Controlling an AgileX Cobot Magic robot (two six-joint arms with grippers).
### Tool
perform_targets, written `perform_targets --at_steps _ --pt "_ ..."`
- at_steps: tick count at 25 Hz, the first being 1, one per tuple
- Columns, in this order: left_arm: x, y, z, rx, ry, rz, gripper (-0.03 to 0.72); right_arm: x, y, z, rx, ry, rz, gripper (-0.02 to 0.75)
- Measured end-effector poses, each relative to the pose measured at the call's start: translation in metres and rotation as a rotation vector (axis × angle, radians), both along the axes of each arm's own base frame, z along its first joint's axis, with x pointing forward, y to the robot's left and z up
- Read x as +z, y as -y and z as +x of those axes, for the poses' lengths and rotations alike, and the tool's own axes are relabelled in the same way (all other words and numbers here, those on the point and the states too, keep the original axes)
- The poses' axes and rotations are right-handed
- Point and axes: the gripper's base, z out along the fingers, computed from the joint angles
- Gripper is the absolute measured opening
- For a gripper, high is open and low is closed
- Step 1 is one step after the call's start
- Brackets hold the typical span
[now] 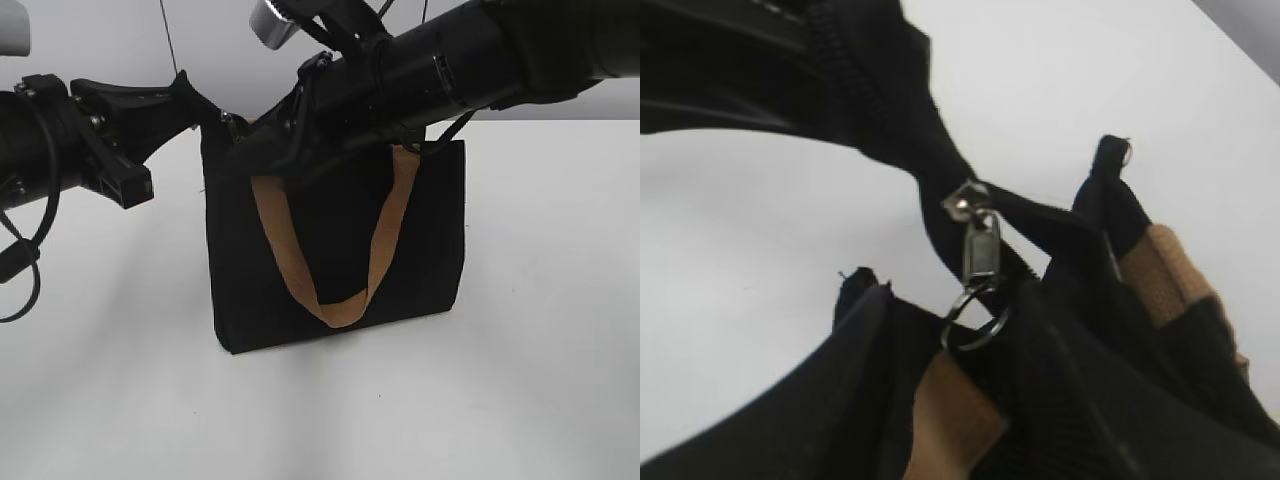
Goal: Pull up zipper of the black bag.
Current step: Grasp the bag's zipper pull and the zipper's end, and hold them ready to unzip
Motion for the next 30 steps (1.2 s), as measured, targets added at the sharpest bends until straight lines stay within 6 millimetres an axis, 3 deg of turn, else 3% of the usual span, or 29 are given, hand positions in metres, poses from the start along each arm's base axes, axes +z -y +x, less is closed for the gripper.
perform_targets --at_steps 8,18,30 --pt "0.0000 0.0000 0.0000 0.000 0.000 0.000 0.015 -0.0091 -0.0005 0.0062 -0.042 -0.007 -0.011 0.294" --pt "-0.0005 -0.0002 0.0002 0.003 -0.004 0.004 0.015 -0.0075 -0.0028 0.0072 -0.052 -0.012 -0.001 0.001" --pt "-0.0093 -0.0045 0.0024 0.054 -0.071 0.076 0.015 -0.0013 -0.0015 0.0061 -0.083 -0.029 0.022 -0.001"
